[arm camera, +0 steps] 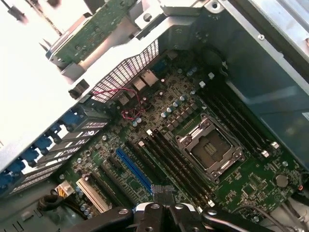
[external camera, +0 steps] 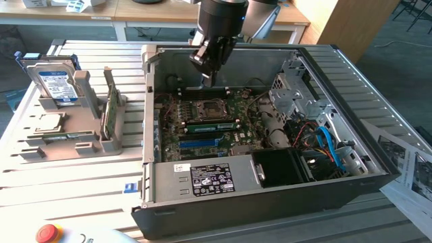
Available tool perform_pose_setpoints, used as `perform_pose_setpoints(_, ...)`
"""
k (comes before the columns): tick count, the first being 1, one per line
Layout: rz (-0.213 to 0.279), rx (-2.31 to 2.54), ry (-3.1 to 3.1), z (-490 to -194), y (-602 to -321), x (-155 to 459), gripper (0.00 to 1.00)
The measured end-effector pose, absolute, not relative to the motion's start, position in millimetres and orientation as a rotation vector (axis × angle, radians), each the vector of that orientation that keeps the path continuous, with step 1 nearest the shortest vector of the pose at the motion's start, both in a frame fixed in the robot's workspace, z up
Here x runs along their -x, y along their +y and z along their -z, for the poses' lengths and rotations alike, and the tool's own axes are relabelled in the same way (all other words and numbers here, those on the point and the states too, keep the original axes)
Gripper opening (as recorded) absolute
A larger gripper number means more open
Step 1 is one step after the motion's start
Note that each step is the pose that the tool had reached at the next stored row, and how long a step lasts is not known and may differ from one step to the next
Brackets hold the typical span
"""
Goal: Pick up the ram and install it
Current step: 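Press down the ram until it locks into place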
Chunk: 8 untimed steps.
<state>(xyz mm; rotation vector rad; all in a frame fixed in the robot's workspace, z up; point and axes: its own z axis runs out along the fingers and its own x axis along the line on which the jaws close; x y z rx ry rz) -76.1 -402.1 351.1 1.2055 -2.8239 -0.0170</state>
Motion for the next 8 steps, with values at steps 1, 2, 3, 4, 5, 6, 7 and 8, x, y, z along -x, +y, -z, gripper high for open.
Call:
perform_pose_setpoints(1,0.018,-1.186,-2.832,-351.1,-402.1,76.1,0.11)
perform_pose_setpoints(2,0.019,-1.167,-2.84,-351.1,-402.1,76.1,0.11)
perform_pose_setpoints(3,0.019,-1.146,-2.849,-351.1,-402.1,76.1,0.11)
perform_pose_setpoints(4,0.02,-1.127,-2.857,-351.1,-402.1,76.1,0.11)
perform_pose_setpoints(5,0.021,-1.107,-2.864,-351.1,-402.1,76.1,0.11)
perform_pose_setpoints(6,0.022,-1.088,-2.872,-351.1,-402.1,76.1,0.11)
perform_pose_setpoints(7,0.022,-1.069,-2.879,-351.1,-402.1,76.2,0.11)
perform_pose_setpoints(8,0.023,-1.048,-2.887,-351.1,-402.1,76.1,0.11)
